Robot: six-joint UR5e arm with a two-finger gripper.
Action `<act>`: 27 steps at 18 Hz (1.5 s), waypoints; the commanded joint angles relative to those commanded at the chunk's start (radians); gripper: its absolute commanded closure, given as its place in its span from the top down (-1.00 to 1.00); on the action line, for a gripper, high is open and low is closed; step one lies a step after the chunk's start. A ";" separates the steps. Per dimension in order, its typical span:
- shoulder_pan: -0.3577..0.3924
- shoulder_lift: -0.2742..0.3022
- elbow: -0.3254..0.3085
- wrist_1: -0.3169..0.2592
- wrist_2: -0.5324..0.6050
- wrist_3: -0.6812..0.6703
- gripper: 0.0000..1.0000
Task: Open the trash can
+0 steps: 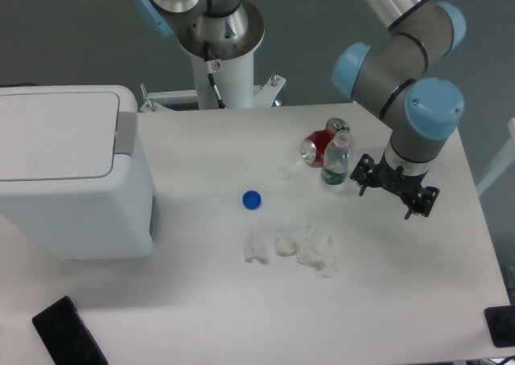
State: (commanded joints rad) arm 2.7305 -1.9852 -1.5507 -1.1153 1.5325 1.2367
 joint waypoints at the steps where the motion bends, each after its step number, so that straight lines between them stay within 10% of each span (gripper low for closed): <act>1: 0.002 0.009 -0.003 0.011 -0.034 -0.038 1.00; 4: 0.006 0.034 -0.005 0.014 -0.135 -0.121 1.00; 11: -0.015 0.204 -0.063 -0.173 -0.182 -0.227 0.98; 27: -0.150 0.381 -0.054 -0.357 -0.413 -0.589 -0.42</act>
State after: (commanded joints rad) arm 2.5802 -1.6047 -1.6045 -1.4726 1.1200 0.6476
